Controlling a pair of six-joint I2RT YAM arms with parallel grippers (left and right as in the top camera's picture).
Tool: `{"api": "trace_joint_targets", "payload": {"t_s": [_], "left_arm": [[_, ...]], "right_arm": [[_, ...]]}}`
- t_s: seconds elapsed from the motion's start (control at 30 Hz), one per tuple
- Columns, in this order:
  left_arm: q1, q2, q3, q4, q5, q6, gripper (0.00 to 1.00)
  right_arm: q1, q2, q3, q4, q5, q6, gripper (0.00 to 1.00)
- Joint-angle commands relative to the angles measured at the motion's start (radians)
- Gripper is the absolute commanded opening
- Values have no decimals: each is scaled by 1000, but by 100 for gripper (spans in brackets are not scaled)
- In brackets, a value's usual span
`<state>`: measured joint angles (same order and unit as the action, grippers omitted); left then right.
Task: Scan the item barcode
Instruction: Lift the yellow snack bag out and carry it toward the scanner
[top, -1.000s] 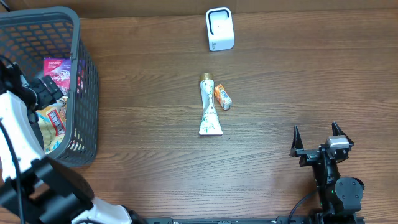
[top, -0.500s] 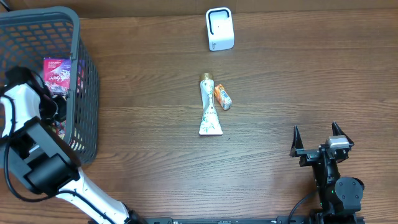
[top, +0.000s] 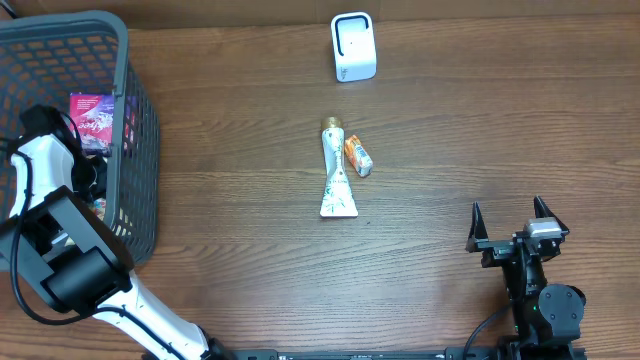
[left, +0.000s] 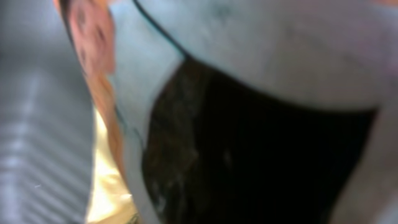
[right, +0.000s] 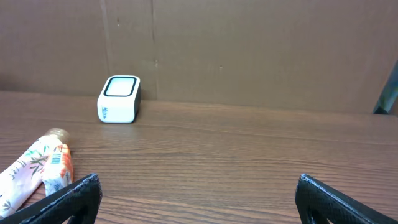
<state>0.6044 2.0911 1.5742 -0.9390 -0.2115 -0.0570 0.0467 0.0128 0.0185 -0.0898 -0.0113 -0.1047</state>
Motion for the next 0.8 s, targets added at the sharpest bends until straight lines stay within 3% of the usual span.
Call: {"api": "trace_joint_targets", "payload": {"t_s": [0.0,0.2,0.37,0.57,0.77], "left_arm": [[3,80,-78,-26,-2,-16,4],[3,74,2,-132,-6,-61,4],[3,41,223,-318,11,-131,4],[3,-55,484,-441,172,-128,4],[3,-242,599,-418,320,-123,4]], "right_arm": [[5,-10,-11,7,3,-1,100],[5,-10,-11,7,3,-1,100],[5,-10,-11,7,3,-1,100],[5,-10,-11,7,3,-1,100],[5,-10,-11,7,3,-1,100]]}}
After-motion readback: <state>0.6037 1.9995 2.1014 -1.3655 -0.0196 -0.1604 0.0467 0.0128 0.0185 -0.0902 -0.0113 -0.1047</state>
